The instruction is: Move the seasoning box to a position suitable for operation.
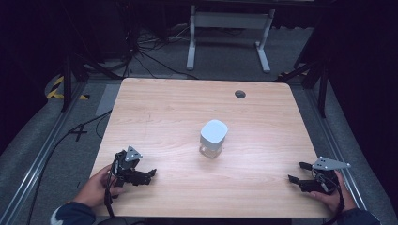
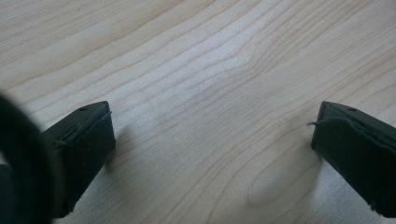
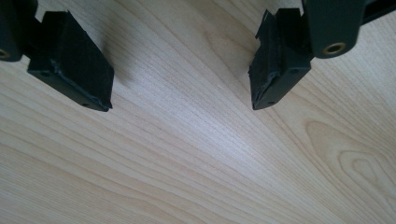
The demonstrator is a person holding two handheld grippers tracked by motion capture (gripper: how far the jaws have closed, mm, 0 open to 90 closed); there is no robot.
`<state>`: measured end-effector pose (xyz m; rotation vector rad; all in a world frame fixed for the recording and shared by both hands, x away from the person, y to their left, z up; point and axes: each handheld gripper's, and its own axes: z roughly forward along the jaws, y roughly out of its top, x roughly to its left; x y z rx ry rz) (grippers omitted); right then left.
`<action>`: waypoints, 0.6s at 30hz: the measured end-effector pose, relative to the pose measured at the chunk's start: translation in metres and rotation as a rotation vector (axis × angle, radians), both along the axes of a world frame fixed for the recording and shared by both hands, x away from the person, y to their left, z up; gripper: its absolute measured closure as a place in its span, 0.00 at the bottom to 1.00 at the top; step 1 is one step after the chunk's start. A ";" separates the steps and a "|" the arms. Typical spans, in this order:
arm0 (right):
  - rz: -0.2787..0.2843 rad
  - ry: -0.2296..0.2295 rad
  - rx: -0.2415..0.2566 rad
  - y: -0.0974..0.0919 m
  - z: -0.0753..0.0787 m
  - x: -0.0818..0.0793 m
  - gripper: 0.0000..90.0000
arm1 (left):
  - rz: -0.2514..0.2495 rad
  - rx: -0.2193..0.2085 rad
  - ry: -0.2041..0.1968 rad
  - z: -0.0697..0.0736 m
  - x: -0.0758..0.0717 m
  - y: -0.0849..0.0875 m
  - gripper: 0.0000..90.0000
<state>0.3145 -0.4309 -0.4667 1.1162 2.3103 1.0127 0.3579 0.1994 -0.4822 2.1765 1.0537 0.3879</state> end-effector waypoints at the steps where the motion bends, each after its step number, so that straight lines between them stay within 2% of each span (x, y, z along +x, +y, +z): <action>1: 0.000 0.000 0.000 0.000 0.000 0.000 0.25 | -0.021 0.007 -0.006 0.000 0.002 -0.002 0.00; 3: 0.000 0.000 -0.001 0.000 0.000 0.000 0.25 | -0.030 0.010 0.003 0.001 0.003 -0.004 0.00; 4: 0.001 0.000 0.000 0.000 0.000 0.000 0.25 | -0.047 0.017 -0.011 0.001 0.004 -0.006 0.00; 9: -0.001 -0.004 -0.001 0.001 0.000 0.001 0.25 | -0.039 0.007 0.004 0.001 0.003 -0.006 0.00; 11: -0.002 -0.004 -0.001 0.001 0.000 0.001 0.25 | -0.046 0.014 -0.015 0.001 0.004 -0.007 0.00; 14: 0.000 0.003 -0.007 0.001 0.001 0.001 0.25 | -0.070 0.004 0.002 0.001 0.006 -0.011 0.00; 16: 0.004 0.010 -0.015 -0.001 0.003 0.002 0.36 | -0.090 0.006 -0.005 0.001 0.007 -0.012 0.00; 18: -0.002 0.009 -0.013 -0.001 0.005 0.005 0.41 | -0.099 0.013 -0.005 0.001 0.007 -0.013 0.00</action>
